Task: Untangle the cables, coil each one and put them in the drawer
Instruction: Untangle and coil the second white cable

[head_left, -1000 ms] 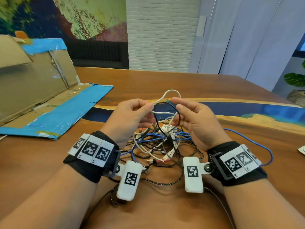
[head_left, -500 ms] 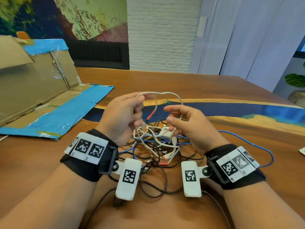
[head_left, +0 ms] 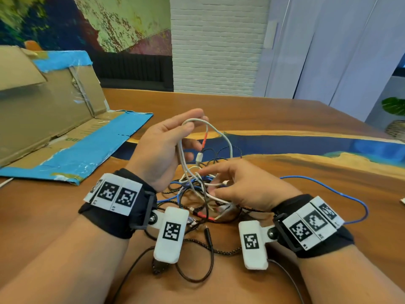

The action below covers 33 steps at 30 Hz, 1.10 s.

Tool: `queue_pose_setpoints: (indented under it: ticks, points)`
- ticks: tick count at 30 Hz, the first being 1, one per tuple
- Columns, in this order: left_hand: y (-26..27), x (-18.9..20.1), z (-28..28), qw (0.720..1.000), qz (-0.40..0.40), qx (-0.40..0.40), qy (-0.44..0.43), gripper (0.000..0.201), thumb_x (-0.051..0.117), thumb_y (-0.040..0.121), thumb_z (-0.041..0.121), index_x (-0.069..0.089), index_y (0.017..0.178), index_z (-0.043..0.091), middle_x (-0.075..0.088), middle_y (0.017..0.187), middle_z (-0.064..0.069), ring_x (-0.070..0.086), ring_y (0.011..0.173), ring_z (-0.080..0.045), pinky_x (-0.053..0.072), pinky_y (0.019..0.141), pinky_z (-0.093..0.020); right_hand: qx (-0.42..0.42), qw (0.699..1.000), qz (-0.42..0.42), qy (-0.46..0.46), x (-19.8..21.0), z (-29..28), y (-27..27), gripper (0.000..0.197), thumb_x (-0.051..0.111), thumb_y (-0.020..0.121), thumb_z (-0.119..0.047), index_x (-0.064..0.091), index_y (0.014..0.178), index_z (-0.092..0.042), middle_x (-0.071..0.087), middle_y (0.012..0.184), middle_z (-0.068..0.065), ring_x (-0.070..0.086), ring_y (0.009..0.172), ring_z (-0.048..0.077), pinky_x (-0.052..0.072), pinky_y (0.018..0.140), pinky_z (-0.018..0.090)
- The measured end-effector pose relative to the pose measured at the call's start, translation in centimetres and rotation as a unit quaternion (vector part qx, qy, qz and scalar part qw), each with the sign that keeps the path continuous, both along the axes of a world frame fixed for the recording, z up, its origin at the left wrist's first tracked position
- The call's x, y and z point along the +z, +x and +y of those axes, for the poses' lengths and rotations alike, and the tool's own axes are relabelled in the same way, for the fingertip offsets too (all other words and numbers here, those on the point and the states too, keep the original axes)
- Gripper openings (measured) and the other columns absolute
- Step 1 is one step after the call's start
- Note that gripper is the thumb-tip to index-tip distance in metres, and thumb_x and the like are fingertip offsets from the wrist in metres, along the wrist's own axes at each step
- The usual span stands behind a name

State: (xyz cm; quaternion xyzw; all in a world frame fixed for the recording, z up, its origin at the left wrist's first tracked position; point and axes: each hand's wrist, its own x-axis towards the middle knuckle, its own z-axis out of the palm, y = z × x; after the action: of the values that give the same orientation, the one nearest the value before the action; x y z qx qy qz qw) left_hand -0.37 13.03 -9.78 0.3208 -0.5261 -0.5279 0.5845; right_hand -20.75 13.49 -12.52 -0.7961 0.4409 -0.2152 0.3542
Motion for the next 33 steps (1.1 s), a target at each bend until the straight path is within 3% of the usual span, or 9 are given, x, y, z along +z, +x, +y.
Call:
queue_pose_setpoints:
  ticks: [3, 6, 11, 15, 18, 23, 26, 29, 33]
  points:
    - [0.3, 0.0, -0.2, 1.000, 0.005, 0.013, -0.003, 0.032, 0.049, 0.103, 0.007, 0.068, 0.126, 0.018, 0.072, 0.122, -0.002, 0.061, 0.065, -0.014, 0.050, 0.052, -0.024, -0.077, 0.992, -0.094, -0.036, 0.0, -0.4, -0.1, 0.009, 0.071, 0.095, -0.025, 0.080, 0.095, -0.023, 0.065, 0.063, -0.006, 0.056, 0.055, 0.006, 0.048, 0.056, 0.024]
    - [0.6, -0.4, -0.7, 0.998, -0.037, 0.040, 0.021, 0.038, 0.061, 0.096, 0.004, 0.067, 0.129, 0.023, 0.067, 0.112, -0.006, 0.065, 0.075, -0.015, 0.056, 0.065, -0.027, -0.143, 0.950, -0.279, -0.015, 0.3, -1.0, -0.5, 0.015, 0.068, 0.097, -0.013, 0.074, 0.084, -0.010, 0.057, 0.060, 0.008, 0.056, 0.054, 0.018, 0.049, 0.050, 0.030]
    - [-0.3, -0.8, -0.2, 0.989, -0.139, -0.008, 0.054, 0.040, 0.073, 0.089, 0.016, 0.068, 0.126, 0.030, 0.069, 0.123, -0.005, 0.071, 0.106, -0.024, 0.056, 0.087, -0.040, -0.131, 0.895, -0.425, 0.027, 0.9, -0.8, -0.4, 0.014, 0.060, 0.100, -0.011, 0.073, 0.102, -0.005, 0.066, 0.084, 0.016, 0.067, 0.063, 0.025, 0.057, 0.053, 0.033]
    - [-0.7, -0.7, 0.4, 0.975, -0.216, -0.040, 0.040, 0.026, 0.074, 0.089, 0.035, 0.076, 0.108, 0.018, 0.074, 0.104, -0.003, 0.069, 0.101, -0.021, 0.050, 0.093, -0.042, -0.140, 0.865, -0.481, 0.029, 1.3, -0.8, -0.3, 0.018, 0.058, 0.101, -0.009, 0.073, 0.111, -0.009, 0.072, 0.102, 0.013, 0.071, 0.066, 0.025, 0.060, 0.054, 0.031]
    - [-0.8, -0.9, 0.6, 0.962, -0.262, -0.080, 0.013, 0.032, 0.083, 0.078, 0.040, 0.075, 0.090, 0.011, 0.070, 0.092, -0.018, 0.065, 0.087, -0.024, 0.049, 0.083, -0.038, -0.149, 0.849, -0.506, 0.026, 1.4, -0.9, -0.5, 0.021, 0.056, 0.101, -0.004, 0.071, 0.115, -0.008, 0.072, 0.100, 0.009, 0.072, 0.073, 0.025, 0.061, 0.060, 0.032]
    - [-0.3, -0.9, -0.3, 0.978, -0.208, 0.007, 0.012, 0.025, 0.075, 0.088, 0.022, 0.059, 0.070, 0.015, 0.059, 0.062, -0.004, 0.062, 0.062, -0.017, 0.050, 0.061, -0.025, -0.181, 0.822, -0.539, -0.015, 1.7, -1.4, -1.4, 0.037, 0.045, 0.099, 0.011, 0.065, 0.127, -0.002, 0.065, 0.109, 0.016, 0.061, 0.062, 0.018, 0.052, 0.055, 0.029]
    - [0.3, -0.9, -1.0, 0.986, -0.150, 0.062, 0.031, 0.024, 0.073, 0.090, 0.020, 0.056, 0.074, 0.015, 0.054, 0.061, -0.001, 0.062, 0.057, -0.018, 0.051, 0.058, -0.027, -0.199, 0.786, -0.583, -0.053, 2.4, -1.7, -2.0, 0.038, 0.043, 0.098, 0.015, 0.065, 0.125, 0.000, 0.064, 0.104, 0.015, 0.062, 0.064, 0.017, 0.056, 0.060, 0.028]
    - [0.0, -0.9, -1.1, 0.989, -0.128, 0.068, 0.042, 0.013, 0.069, 0.094, 0.012, 0.061, 0.083, 0.014, 0.062, 0.073, -0.006, 0.067, 0.065, -0.024, 0.056, 0.060, -0.028, -0.179, 0.750, -0.634, -0.055, 2.8, -1.7, -2.1, 0.031, 0.046, 0.100, 0.011, 0.066, 0.119, -0.003, 0.064, 0.106, 0.018, 0.071, 0.086, 0.022, 0.061, 0.084, 0.037]
    - [-0.3, -1.0, -1.2, 0.980, -0.172, 0.074, 0.061, 0.031, 0.071, 0.091, 0.012, 0.066, 0.117, 0.028, 0.071, 0.100, -0.013, 0.067, 0.081, -0.020, 0.054, 0.082, -0.039, -0.149, 0.767, -0.624, -0.009, 2.3, -1.6, -1.3, 0.032, 0.045, 0.101, 0.010, 0.064, 0.122, -0.003, 0.065, 0.111, 0.018, 0.073, 0.103, 0.026, 0.060, 0.092, 0.041]
